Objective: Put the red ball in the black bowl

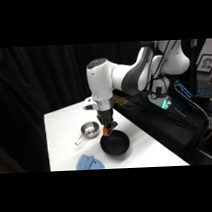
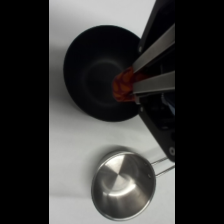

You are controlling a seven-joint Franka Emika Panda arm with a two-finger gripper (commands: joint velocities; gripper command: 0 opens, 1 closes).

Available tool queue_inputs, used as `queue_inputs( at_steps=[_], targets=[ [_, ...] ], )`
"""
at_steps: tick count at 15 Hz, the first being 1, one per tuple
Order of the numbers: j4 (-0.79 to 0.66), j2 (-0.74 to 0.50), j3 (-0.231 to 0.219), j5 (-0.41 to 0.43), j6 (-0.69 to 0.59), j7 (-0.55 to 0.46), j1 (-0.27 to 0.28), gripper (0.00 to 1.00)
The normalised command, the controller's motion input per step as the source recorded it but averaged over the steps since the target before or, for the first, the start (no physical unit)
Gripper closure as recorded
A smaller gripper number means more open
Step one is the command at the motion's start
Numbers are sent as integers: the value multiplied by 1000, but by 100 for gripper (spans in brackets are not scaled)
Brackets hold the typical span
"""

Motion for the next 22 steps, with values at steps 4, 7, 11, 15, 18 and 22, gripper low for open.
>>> queue_inputs(
  at_steps=[4,7,11,15,18,22],
  targets=[
    [86,161,60,110,138,-1,22,67],
    [101,126,52,107,63,-19,18,51],
    [117,26,19,66,-110,29,30,18],
    [143,-59,-1,38,-227,30,25,0],
    [125,-184,-14,8,-328,46,35,0],
    [88,-315,-23,2,-399,69,33,0]
  ],
)
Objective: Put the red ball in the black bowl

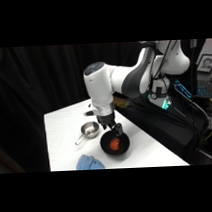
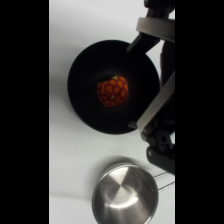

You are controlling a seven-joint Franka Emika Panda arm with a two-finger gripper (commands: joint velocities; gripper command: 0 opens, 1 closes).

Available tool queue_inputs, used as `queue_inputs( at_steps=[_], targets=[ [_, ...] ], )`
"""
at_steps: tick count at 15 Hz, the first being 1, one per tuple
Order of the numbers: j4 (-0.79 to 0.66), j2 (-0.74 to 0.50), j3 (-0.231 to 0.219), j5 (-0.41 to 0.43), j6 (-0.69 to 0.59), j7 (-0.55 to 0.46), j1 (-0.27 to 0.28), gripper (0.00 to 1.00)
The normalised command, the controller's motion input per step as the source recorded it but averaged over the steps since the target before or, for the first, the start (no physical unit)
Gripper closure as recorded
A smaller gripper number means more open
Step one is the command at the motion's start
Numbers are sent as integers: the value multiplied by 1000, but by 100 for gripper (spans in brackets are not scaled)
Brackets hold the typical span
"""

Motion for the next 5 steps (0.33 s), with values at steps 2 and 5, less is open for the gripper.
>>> queue_inputs(
  at_steps=[2,5],
  targets=[
    [85,-356,-30,7,-403,82,25,0],
    [105,-328,-39,-17,-352,90,19,0]
  ],
)
